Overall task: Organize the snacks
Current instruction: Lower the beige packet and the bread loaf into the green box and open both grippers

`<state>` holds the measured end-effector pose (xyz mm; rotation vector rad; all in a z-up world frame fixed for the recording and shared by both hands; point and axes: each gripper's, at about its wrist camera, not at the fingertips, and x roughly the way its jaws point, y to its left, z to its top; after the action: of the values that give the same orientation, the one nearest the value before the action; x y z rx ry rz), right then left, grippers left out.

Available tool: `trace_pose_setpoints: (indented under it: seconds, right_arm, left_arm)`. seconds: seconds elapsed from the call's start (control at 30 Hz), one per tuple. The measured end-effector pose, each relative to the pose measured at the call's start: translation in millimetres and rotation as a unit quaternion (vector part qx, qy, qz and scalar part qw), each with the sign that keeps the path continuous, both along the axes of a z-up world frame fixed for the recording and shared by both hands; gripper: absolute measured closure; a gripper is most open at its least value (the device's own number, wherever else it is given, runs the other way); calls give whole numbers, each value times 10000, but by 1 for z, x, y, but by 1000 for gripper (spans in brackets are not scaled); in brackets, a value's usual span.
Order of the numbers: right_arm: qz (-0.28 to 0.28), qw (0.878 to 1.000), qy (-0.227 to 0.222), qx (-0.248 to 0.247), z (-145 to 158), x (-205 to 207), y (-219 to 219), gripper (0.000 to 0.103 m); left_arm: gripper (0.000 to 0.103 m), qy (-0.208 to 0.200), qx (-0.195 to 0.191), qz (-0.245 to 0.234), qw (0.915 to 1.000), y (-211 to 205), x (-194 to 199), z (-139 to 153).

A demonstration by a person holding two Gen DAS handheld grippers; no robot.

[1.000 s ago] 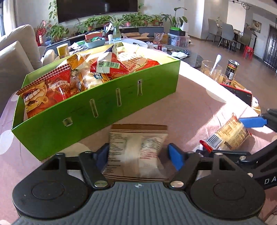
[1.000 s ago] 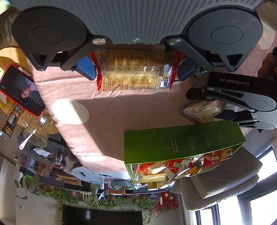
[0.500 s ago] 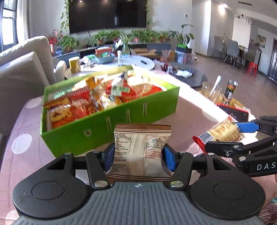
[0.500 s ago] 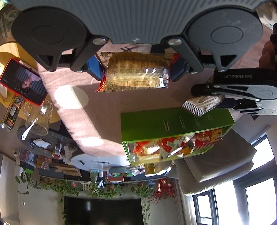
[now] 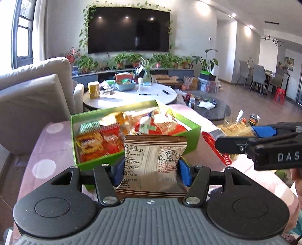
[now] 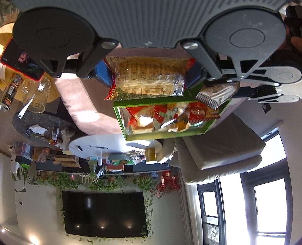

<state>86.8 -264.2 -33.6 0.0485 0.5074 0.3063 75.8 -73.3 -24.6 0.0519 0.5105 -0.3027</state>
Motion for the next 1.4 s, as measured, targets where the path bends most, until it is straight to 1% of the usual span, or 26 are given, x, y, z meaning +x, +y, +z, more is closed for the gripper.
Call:
trace_pose_setpoints:
  seconds: [0.23, 0.47, 0.6, 0.87, 1.17, 1.23, 1.3, 1.4]
  right_arm:
    - [117, 9996, -234, 109, 16, 18, 10, 18]
    - [126, 9983, -208, 537, 35, 62, 13, 18]
    - [76, 9980, -177, 606, 38, 85, 20, 18]
    - [72, 9978, 17, 654, 27, 118, 31, 18]
    - [25, 9969, 354, 699, 6, 150, 37, 18]
    - [10, 9963, 412, 755, 3, 156, 38, 18]
    - [-12, 9959, 458, 780, 1, 161, 38, 18]
    - [-6, 9962, 469, 733, 0, 162, 40, 18]
  left_arm:
    - [48, -163, -53, 284, 9994, 18, 13, 13]
    - [48, -114, -136, 545, 9984, 31, 54, 24]
    - [48, -49, -168, 631, 9979, 36, 77, 24]
    - [48, 102, -160, 793, 9967, 43, 112, 13]
    - [47, 401, -143, 858, 9954, 43, 145, -10]
    - [43, 405, -160, 893, 9950, 43, 150, -13]
    - [31, 409, -171, 912, 9948, 43, 151, -14]
    - [25, 390, -161, 916, 9949, 44, 150, -15]
